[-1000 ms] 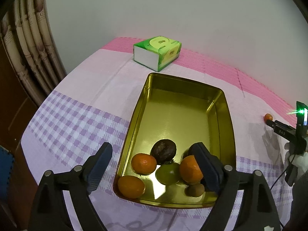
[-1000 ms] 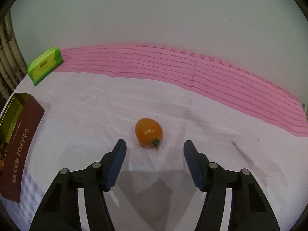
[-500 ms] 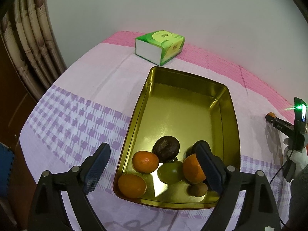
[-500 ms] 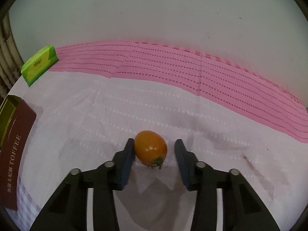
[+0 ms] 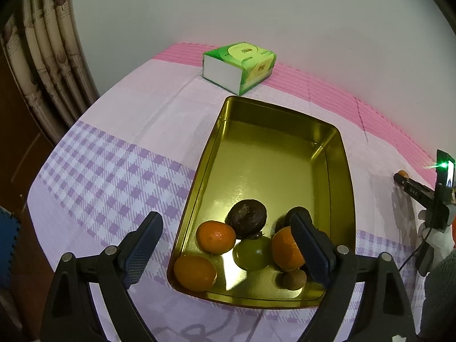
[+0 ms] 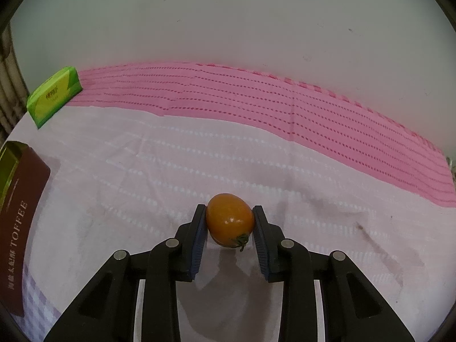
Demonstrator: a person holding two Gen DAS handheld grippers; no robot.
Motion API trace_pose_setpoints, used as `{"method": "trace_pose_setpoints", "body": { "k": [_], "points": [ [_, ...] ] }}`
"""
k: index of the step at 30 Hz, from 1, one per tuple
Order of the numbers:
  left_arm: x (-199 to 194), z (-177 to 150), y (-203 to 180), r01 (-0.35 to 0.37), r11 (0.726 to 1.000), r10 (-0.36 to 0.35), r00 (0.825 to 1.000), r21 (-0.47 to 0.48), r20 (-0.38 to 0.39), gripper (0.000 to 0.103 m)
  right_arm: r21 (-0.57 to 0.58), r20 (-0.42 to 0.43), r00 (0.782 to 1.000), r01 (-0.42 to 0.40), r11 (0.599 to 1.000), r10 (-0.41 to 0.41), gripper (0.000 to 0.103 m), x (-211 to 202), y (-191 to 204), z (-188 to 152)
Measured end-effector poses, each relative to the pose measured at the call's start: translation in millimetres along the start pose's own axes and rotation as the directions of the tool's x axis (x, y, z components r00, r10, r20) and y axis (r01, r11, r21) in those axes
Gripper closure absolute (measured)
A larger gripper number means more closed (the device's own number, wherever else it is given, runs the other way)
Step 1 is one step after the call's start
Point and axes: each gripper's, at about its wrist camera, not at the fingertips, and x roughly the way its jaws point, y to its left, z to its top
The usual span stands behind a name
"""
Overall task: Organize fruits
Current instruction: 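Carry the cherry tomato into the tin tray and open the right gripper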
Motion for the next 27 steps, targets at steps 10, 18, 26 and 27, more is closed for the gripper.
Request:
{"method": "trace_pose_setpoints", "body": {
  "k": [10,18,26,27],
  "points": [
    [0.7,-0.9,0.1,-0.007,1.000,0.007,1.000,0.001,-0.006,0.012,0.024,0.013,0.999,-0.036,0.999,0.036,0.070,-17.0,-6.4,-11.1],
    [1.5,-1.9,0.8,-0.017,1.000,0.017,1.000,-0.004,-0.012,0.008,0.002,0.027,0.997,-0.071,0.997,0.071,0.070,-41.8,5.5,-23.1],
    [-2.0,-2.0,3.2,-0.028,0.999,0.028,1.000,-0.018,-0.012,0.008,-0.053,0.064,0.986,-0.149,0.987,0.153,0.070,-80.4,40.4,-28.4],
    [-3.2,-1.7,3.7,-0.029,0.999,0.029,1.000,-0.019,-0.010,0.008,-0.063,0.068,0.984,-0.161,0.985,0.165,0.070,-84.8,46.2,-29.0]
  ]
}}
